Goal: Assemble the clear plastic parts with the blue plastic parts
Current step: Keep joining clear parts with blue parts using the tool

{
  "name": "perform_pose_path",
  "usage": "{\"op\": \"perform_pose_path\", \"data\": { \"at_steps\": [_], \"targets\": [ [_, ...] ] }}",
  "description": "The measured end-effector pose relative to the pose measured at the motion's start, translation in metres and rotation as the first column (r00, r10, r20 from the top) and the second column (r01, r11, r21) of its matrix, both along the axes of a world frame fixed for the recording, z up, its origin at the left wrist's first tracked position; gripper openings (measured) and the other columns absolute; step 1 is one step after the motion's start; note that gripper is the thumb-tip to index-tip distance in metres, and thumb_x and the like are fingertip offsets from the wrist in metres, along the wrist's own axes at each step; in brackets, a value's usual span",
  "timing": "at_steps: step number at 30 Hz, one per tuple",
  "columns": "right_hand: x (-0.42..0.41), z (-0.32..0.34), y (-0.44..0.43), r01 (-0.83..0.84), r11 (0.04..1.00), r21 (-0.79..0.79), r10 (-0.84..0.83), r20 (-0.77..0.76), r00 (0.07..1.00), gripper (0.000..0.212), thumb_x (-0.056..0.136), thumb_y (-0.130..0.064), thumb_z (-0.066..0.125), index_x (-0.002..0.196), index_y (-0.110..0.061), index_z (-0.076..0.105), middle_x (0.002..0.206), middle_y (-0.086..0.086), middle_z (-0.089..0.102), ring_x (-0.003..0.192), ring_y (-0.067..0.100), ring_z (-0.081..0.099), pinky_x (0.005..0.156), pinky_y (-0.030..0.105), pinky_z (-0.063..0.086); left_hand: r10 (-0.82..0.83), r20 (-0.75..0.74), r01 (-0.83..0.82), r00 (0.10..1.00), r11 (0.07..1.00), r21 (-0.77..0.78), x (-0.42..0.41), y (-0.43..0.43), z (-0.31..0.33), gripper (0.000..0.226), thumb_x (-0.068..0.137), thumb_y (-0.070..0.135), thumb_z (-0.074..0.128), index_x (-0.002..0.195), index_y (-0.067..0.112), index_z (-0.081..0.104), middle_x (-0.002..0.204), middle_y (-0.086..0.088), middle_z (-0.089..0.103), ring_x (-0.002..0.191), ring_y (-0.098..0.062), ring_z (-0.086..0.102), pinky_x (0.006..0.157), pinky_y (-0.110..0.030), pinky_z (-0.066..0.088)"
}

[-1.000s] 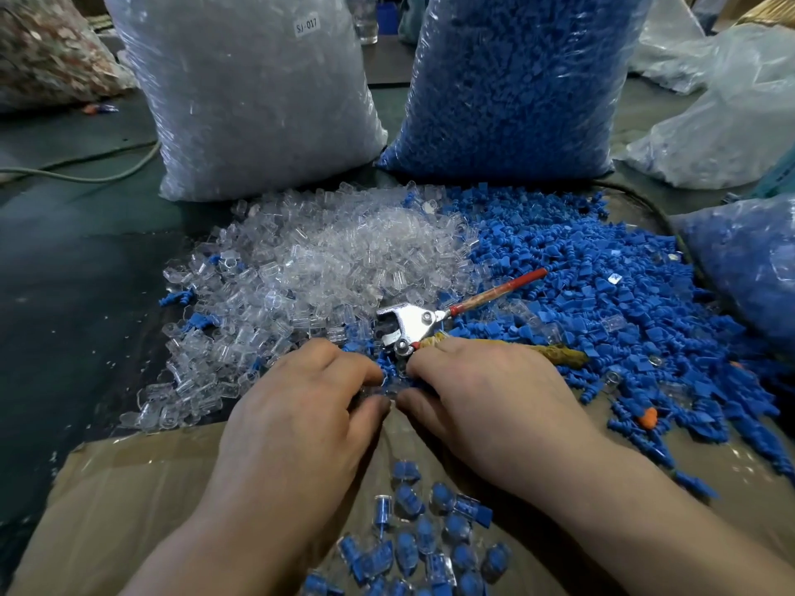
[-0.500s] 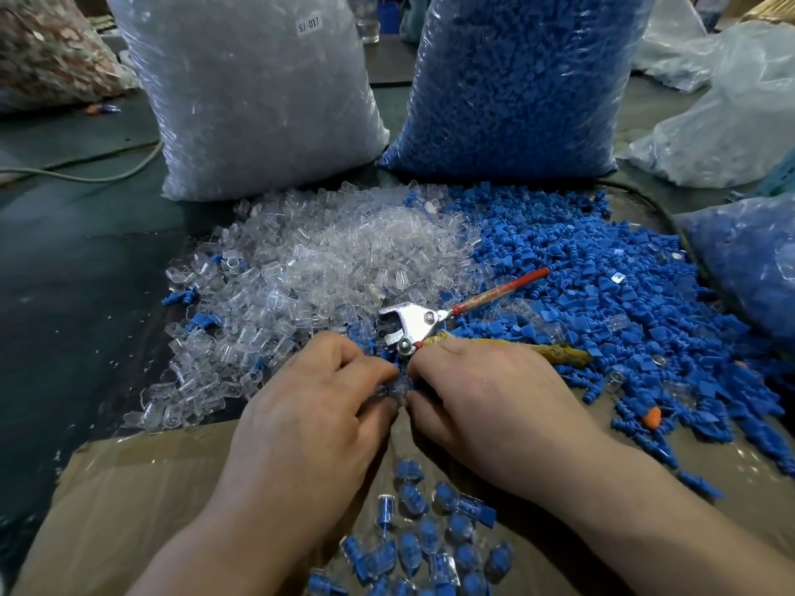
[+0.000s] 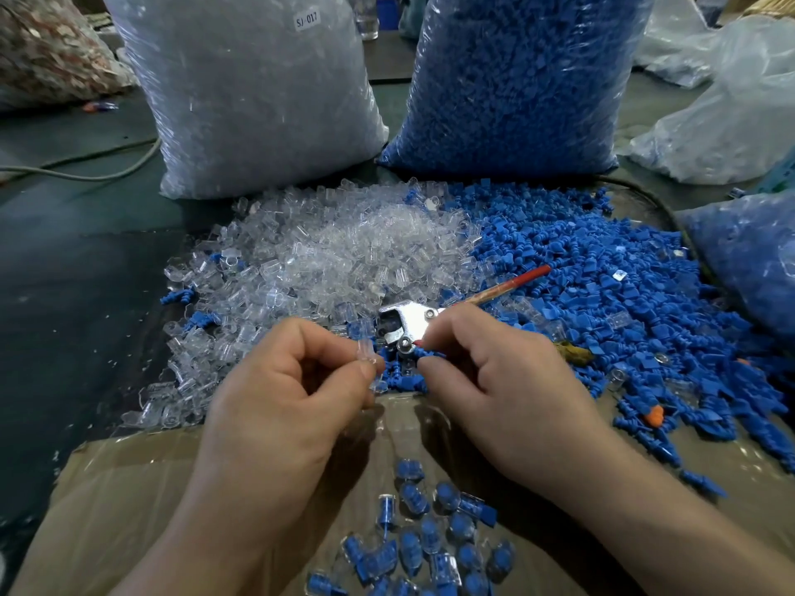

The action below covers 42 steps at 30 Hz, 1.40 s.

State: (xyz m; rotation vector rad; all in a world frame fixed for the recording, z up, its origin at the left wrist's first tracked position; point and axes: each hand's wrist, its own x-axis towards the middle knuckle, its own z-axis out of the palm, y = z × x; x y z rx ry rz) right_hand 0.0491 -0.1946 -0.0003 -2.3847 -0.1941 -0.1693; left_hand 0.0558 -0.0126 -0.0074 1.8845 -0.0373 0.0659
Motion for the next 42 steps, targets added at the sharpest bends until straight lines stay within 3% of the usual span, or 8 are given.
{"op": "perform_pose_path", "data": {
  "at_steps": [5,10,19,23,27,30,34,42],
  "targets": [
    [-0.005,0.003,-0.003,0.011,0.940,0.341,0.027,-0.107,0.994,0.021,0.085,-0.032,0.070,0.099,-0.047,0.062,0.075,-0.022,0.068,0.064,-0.002,0.063,0.055,0.016,0.049,-0.123,-0.043,0.116,0.992,0.985,-0.131,-0.001,-0.002,-0.005,0.015,0.084,0.020,0.071,0.082,0.035,0.068,0.063,-0.005,0.067,0.047,-0.009,0.062,0.044,-0.015,0.048],
    [-0.011,0.005,0.006,-0.106,0.994,0.027,0.103,0.109,0.989,0.020,0.090,-0.032,0.056,0.108,-0.036,0.065,0.098,-0.021,0.064,0.095,-0.005,0.058,0.080,0.014,0.046,-0.160,-0.067,0.141,0.985,0.963,-0.230,-0.003,-0.006,-0.008,0.020,0.070,0.040,0.066,0.088,0.033,0.072,0.063,-0.001,0.066,0.053,-0.012,0.063,0.049,-0.021,0.051],
    [-0.014,0.008,0.006,-0.144,0.989,-0.045,0.149,0.155,0.977,0.011,0.091,-0.035,0.055,0.098,-0.031,0.063,0.091,-0.018,0.061,0.086,0.002,0.057,0.071,0.024,0.046,-0.216,-0.045,0.198,0.975,0.945,-0.260,-0.005,-0.010,-0.003,0.029,0.062,0.050,0.067,0.083,0.031,0.073,0.058,-0.007,0.066,0.049,-0.011,0.060,0.045,-0.017,0.047],
    [-0.014,0.007,0.005,-0.182,0.983,-0.035,0.185,0.182,0.966,0.017,0.095,-0.032,0.054,0.100,-0.023,0.068,0.094,-0.010,0.060,0.085,0.013,0.059,0.068,0.039,0.051,-0.216,-0.102,0.173,0.971,0.931,-0.321,-0.005,-0.008,-0.002,0.029,0.062,0.045,0.069,0.085,0.027,0.074,0.058,-0.008,0.065,0.048,-0.015,0.058,0.043,-0.021,0.045],
    [-0.012,0.009,0.003,-0.168,0.963,-0.211,0.214,0.217,0.952,0.024,0.093,-0.035,0.053,0.114,-0.026,0.061,0.116,-0.006,0.056,0.110,0.015,0.052,0.083,0.038,0.052,-0.200,-0.146,0.145,0.969,0.937,-0.318,-0.004,-0.007,0.001,0.015,0.070,0.020,0.077,0.082,0.026,0.073,0.059,-0.008,0.065,0.048,-0.015,0.058,0.042,-0.020,0.045],
    [-0.003,0.006,-0.010,-0.003,0.884,-0.467,0.075,0.136,0.988,0.058,0.086,-0.045,0.052,0.139,-0.040,0.028,0.155,-0.006,0.028,0.147,0.020,0.016,0.117,0.046,0.022,-0.183,-0.143,0.149,0.973,0.965,-0.218,-0.005,-0.006,0.002,0.026,0.084,0.007,0.072,0.082,0.033,0.071,0.058,-0.007,0.067,0.046,-0.013,0.059,0.043,-0.016,0.046],
    [0.015,-0.003,-0.032,0.013,0.806,-0.592,-0.036,-0.028,0.999,0.077,0.091,-0.047,0.041,0.151,-0.036,-0.006,0.163,-0.006,-0.009,0.147,0.016,-0.020,0.115,0.036,-0.014,-0.169,-0.190,0.116,0.967,0.959,-0.258,-0.007,-0.008,0.009,0.031,0.087,0.001,0.068,0.077,0.029,0.071,0.055,-0.009,0.064,0.041,-0.011,0.054,0.040,-0.016,0.044],
    [0.020,0.001,-0.032,0.023,0.757,-0.653,-0.038,-0.008,0.999,0.062,0.085,-0.057,0.046,0.141,-0.034,0.032,0.141,-0.008,0.041,0.137,0.021,0.026,0.117,0.047,0.012,-0.167,-0.229,0.082,0.959,0.937,-0.340,-0.009,-0.009,0.013,0.031,0.086,-0.002,0.065,0.073,0.025,0.073,0.055,-0.011,0.063,0.039,-0.011,0.053,0.039,-0.014,0.044]
  ]
}}
